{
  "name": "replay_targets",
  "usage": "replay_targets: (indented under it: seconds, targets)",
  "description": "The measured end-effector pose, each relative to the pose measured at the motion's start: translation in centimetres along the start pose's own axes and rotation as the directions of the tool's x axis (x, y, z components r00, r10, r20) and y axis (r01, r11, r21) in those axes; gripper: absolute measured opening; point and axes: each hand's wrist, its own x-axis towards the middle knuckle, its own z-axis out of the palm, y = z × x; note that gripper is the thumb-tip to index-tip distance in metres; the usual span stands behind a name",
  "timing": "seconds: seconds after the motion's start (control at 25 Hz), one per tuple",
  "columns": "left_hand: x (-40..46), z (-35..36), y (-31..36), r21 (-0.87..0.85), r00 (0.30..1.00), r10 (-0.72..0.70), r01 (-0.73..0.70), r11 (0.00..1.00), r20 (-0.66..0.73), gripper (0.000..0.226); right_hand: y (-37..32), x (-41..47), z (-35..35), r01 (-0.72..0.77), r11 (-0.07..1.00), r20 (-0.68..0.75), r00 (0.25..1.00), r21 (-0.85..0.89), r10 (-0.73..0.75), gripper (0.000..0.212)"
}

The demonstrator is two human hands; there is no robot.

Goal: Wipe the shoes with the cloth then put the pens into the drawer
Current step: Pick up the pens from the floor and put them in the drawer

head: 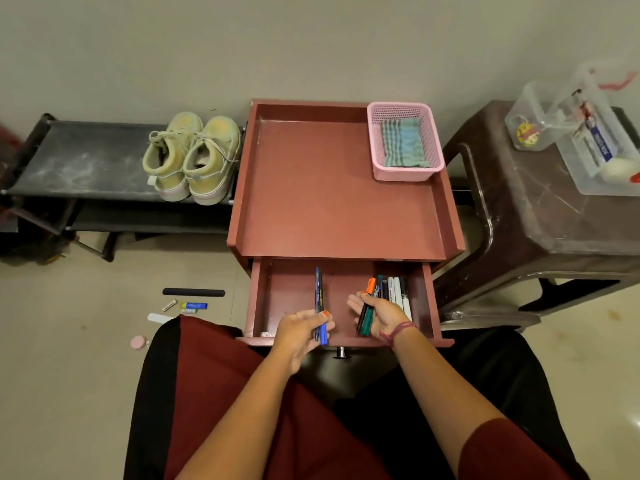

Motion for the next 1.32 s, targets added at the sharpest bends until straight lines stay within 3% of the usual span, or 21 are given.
replay_targets:
  seconds: [0.32,0.48,0.6,0.68,0.76,0.84,0.96,1.32]
  targets:
    - [2.8,-0.9,-0.5,-0.099,0.999,-0.037,0.034,0.994,-0.036,0.030,1.1,1.6,-1.8,-0.198,0.980,-0.051,0.979,-0.022,0.197,0.014]
    - [3.8,-1.2,-1.7,-0.045,0.997,-0.054,0.051,0.998,-0.061,0.032,2.6,2.4,-3.0,-0.263,0.965,-0.080,0.962,0.012,0.263,0.010]
    - [4.1,-1.8,-2.5,-0.003,0.994,-0.075,0.075,0.997,-0.074,0.030,2.6,3.4,-3.6,-0.221,0.974,-0.159,0.964,-0.045,0.212,0.010]
    - [4.2,-2.1,-2.6,0.006,0.995,-0.080,0.080,0.997,-0.067,0.030,1.9,4.4,-3.9,-0.107,0.974,-0.271,0.961,-0.200,0.050,0.011]
    - [4.2,-2.1,-2.7,0.013,0.995,-0.076,0.077,0.997,-0.064,0.031,1.1,5.7,-4.4,0.010,0.876,-0.330,0.924,-0.482,-0.192,0.020]
    - [4.3,-2.2,-2.7,0.021,0.994,-0.080,0.081,0.996,-0.069,0.032,0.9,6.4,-4.5,0.023,0.648,-0.283,0.887,-0.762,-0.365,0.021]
    - [4.3,-2.2,-2.7,0.011,0.994,-0.089,0.090,0.996,-0.056,0.032,1.5,7.1,-4.2,-0.014,0.411,-0.211,0.873,-0.912,-0.439,0.023]
    - [4.4,-2.3,-2.9,-0.005,0.997,-0.070,0.069,0.998,-0.039,0.032,2.9,7.9,-4.1,-0.107,0.337,-0.254,0.866,-0.935,-0.431,0.032]
